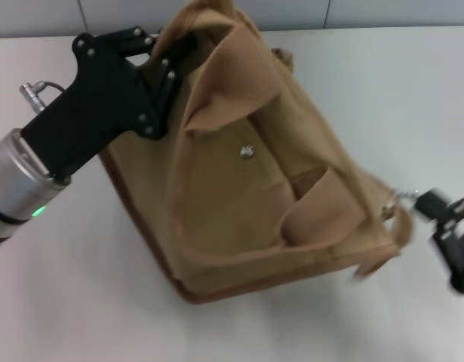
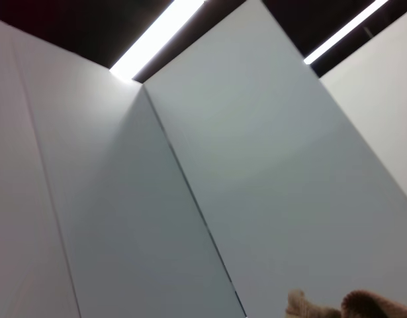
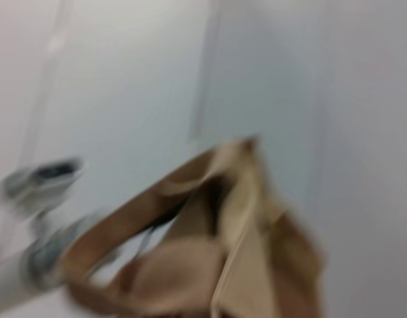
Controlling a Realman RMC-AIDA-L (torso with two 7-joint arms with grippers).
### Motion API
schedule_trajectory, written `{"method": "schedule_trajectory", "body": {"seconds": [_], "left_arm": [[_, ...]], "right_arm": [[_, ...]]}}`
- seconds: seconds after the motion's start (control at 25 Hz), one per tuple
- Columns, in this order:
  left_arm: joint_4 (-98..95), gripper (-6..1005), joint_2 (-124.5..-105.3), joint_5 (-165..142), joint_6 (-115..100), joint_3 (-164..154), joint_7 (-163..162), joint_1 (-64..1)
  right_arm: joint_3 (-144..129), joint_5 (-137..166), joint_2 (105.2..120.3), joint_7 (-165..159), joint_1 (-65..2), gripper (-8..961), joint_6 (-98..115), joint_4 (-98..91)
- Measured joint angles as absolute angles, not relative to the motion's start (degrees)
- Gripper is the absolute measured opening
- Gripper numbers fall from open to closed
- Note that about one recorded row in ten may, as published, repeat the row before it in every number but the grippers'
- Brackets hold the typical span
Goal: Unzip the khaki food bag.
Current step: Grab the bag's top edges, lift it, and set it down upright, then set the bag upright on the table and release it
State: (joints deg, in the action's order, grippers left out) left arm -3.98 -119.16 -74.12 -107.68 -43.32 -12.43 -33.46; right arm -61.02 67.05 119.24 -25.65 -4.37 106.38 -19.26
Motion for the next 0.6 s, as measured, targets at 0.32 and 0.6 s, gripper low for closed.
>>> {"method": "schedule_trajectory", "body": {"seconds": [0.32,0.6], "left_arm": [[12.64,194,-119.18,-72.35,-104.99,-34.74,-1.77,-39.32],[20.78,201,-119.19,-79.43,-97.74,-22.0,2.9,-37.56]], "right_arm": [[-43.78,67.04,119.4,-28.62,-7.58,38,111.36,-11.68],[-40.06,67.05,119.36,-28.66,-9.88,324,111.42,-9.3]]}}
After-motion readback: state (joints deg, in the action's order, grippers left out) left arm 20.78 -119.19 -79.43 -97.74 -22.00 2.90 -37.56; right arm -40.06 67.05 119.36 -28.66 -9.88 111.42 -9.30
